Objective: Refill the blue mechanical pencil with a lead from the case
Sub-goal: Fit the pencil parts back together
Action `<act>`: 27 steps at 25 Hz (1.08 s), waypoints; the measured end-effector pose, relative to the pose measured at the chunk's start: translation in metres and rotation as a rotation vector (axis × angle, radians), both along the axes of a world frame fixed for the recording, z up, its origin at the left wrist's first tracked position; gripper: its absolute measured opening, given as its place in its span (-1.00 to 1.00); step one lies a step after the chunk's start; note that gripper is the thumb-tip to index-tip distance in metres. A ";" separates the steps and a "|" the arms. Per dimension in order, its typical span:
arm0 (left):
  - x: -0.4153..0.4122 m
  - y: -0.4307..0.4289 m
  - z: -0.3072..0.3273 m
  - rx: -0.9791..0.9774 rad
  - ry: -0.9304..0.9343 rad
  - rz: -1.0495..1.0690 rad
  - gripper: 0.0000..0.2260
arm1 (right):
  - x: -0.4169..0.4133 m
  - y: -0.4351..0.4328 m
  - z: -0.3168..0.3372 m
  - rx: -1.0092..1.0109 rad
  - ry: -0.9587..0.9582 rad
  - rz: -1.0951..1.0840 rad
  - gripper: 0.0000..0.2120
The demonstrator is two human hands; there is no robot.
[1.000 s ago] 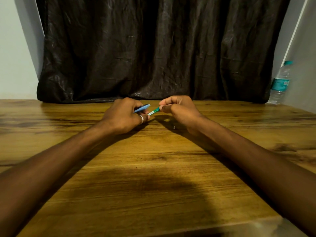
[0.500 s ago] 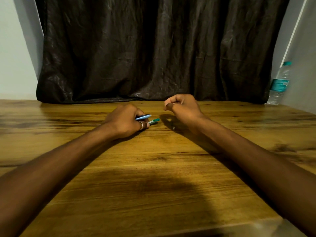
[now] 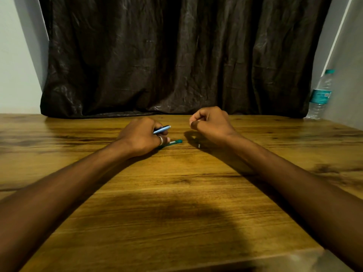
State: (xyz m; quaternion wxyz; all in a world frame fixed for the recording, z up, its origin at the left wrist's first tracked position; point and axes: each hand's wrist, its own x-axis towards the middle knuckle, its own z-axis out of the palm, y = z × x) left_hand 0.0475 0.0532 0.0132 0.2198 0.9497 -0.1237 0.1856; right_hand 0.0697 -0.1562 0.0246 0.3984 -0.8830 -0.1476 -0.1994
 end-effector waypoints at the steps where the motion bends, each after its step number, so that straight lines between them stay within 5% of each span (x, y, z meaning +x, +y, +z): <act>1: 0.000 0.001 0.000 -0.008 -0.004 -0.001 -0.79 | -0.001 -0.003 0.003 -0.067 -0.001 0.005 -0.87; 6: 0.000 0.004 0.000 -0.052 0.003 0.018 -0.79 | 0.002 -0.014 0.016 -0.330 0.089 -0.062 -0.92; 18: -0.010 -0.004 0.008 -0.093 -0.012 0.036 -0.76 | -0.008 -0.015 0.019 -0.492 0.295 0.096 -0.87; 21: -0.011 -0.006 0.008 -0.081 0.006 0.001 -0.71 | -0.007 -0.017 0.019 -0.403 0.280 0.127 -0.85; 27: -0.011 -0.011 0.012 -0.170 0.031 -0.106 -0.71 | -0.013 -0.007 0.022 0.193 0.194 0.260 -0.81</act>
